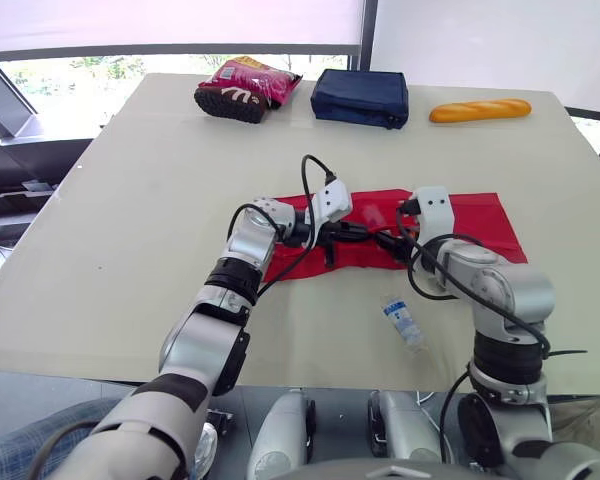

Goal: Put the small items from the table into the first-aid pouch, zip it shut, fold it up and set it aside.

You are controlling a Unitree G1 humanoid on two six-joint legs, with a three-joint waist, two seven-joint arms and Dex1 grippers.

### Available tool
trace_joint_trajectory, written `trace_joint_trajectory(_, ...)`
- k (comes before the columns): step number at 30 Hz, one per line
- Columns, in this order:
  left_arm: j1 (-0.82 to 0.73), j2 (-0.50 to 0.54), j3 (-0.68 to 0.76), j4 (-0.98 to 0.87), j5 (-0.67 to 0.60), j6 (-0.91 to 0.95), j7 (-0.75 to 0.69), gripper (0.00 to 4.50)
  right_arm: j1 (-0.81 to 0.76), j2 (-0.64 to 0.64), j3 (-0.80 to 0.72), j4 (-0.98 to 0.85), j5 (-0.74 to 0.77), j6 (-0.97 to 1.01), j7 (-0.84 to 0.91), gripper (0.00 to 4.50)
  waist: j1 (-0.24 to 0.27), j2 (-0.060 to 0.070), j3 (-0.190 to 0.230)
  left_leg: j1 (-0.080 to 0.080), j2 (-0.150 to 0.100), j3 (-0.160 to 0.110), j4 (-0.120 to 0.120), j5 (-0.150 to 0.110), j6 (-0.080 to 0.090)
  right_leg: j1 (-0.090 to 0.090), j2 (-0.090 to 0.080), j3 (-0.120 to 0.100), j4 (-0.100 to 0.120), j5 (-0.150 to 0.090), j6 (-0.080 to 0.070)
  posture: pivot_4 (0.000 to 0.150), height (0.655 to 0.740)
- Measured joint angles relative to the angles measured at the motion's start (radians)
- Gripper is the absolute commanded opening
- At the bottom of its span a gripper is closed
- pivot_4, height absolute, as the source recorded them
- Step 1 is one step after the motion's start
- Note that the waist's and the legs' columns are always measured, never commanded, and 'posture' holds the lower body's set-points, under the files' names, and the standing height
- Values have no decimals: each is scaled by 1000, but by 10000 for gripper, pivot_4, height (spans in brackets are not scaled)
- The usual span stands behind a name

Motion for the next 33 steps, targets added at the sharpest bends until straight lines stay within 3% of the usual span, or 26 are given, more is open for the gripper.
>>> trace_joint_trajectory(11, -34, 5, -9, 72, 5, -48, 7, 0, 79, -302, 104, -157, 167, -99, 252, 29712, 6, 0, 0, -1, 0, 0, 0, 0, 0, 0, 0, 0, -2, 0, 0, 1500, 7164)
trace_joint_trajectory(23, -31, 22, -19, 77, 24, -81, 2, 0, 361, -621, -47, -315, 306, -262, 464, 29712, 7, 0, 0, -1, 1, 0, 0, 0, 0, 1, 0, 0, -3, 0, 1, 1500, 7164)
trace_joint_trajectory(28, -30, 26, -19, 82, 26, -94, 1, 0, 432, -655, -38, -319, 272, -418, 491, 29712, 4, 0, 0, 0, 1, 1, 0, 0, 0, 1, 0, 0, -3, -1, 3, 1500, 7164)
trace_joint_trajectory(31, -30, 25, -18, 88, 26, -96, 1, 0, 393, -566, 45, -288, 212, -503, 417, 22697, 4, 0, 0, 1, 2, 1, 0, 0, 0, 1, 1, 0, -2, -2, 4, 1500, 7164)
trace_joint_trajectory(33, -30, 22, -19, 90, 26, -97, 0, 0, 366, -512, 106, -243, 169, -539, 370, 14667, 5, 0, 0, 1, 1, 1, 0, 0, 0, 1, 1, 0, -2, 0, 1, 1500, 7164)
